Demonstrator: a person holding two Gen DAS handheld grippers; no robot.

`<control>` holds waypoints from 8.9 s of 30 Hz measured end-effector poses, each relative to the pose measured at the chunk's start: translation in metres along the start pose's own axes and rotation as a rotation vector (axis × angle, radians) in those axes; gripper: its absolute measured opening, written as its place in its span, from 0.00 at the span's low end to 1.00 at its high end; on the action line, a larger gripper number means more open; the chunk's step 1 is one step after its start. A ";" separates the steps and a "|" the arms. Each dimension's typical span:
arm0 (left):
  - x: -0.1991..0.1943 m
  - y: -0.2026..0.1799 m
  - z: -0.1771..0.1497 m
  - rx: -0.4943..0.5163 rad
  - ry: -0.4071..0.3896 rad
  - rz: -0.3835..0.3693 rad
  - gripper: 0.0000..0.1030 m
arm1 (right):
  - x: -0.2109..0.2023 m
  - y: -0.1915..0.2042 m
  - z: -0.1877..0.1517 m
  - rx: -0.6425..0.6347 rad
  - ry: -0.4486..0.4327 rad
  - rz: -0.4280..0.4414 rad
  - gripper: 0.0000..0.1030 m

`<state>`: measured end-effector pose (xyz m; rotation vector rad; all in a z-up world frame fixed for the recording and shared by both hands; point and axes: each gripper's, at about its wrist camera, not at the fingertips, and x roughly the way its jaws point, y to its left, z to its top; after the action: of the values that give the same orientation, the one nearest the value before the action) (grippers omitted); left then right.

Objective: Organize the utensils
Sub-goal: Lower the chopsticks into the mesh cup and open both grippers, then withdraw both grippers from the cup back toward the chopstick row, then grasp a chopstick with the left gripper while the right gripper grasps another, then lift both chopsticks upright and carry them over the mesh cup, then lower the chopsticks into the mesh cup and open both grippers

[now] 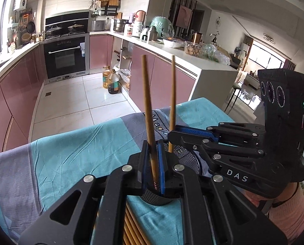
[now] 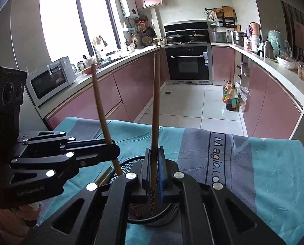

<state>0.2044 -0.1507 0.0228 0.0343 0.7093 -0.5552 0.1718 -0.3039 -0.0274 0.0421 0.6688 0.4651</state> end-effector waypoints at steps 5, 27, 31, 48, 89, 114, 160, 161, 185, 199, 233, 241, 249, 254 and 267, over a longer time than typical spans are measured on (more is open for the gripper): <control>-0.006 0.003 -0.004 -0.006 -0.025 0.018 0.24 | 0.001 0.001 -0.001 0.016 -0.009 0.000 0.12; -0.081 0.069 -0.123 -0.092 -0.040 0.201 0.49 | -0.022 0.062 -0.087 -0.026 0.070 0.169 0.45; -0.071 0.078 -0.153 -0.110 0.028 0.208 0.49 | -0.003 0.066 -0.105 0.007 0.141 0.156 0.45; -0.054 0.082 -0.190 -0.155 0.106 0.178 0.44 | 0.022 0.090 -0.126 -0.015 0.219 0.082 0.35; -0.024 0.075 -0.187 -0.063 0.189 0.177 0.33 | 0.027 0.086 -0.124 -0.084 0.263 -0.027 0.29; -0.012 0.085 -0.175 -0.167 0.188 0.160 0.07 | 0.032 0.063 -0.116 0.089 0.224 0.032 0.08; -0.048 0.068 -0.149 -0.070 0.122 0.046 0.07 | -0.018 0.066 -0.089 -0.001 0.091 0.110 0.06; -0.053 0.067 -0.146 -0.072 0.110 0.035 0.07 | -0.023 0.065 -0.087 0.001 0.076 0.117 0.06; -0.112 0.030 -0.053 -0.094 -0.181 -0.115 0.07 | -0.092 0.033 -0.019 -0.019 -0.196 0.097 0.06; -0.091 0.005 0.005 -0.051 -0.255 -0.097 0.07 | -0.094 0.003 0.026 -0.030 -0.298 0.036 0.06; -0.013 0.009 -0.018 -0.021 -0.042 -0.070 0.07 | -0.038 -0.001 0.023 -0.029 -0.122 -0.006 0.06; 0.006 0.013 -0.021 -0.031 0.016 -0.064 0.07 | -0.009 -0.007 0.013 -0.003 0.005 -0.015 0.07; 0.009 0.020 -0.022 -0.066 0.005 -0.042 0.16 | 0.003 -0.010 0.011 0.039 0.010 -0.023 0.11; 0.004 0.028 -0.028 -0.101 -0.010 -0.044 0.18 | 0.007 -0.007 0.008 0.033 0.015 -0.022 0.12; -0.047 0.051 -0.072 -0.077 -0.079 0.065 0.39 | -0.048 0.031 -0.015 -0.062 -0.104 0.052 0.45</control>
<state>0.1567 -0.0694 -0.0110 -0.0365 0.6503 -0.4645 0.1173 -0.2984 -0.0053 0.0256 0.5517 0.5303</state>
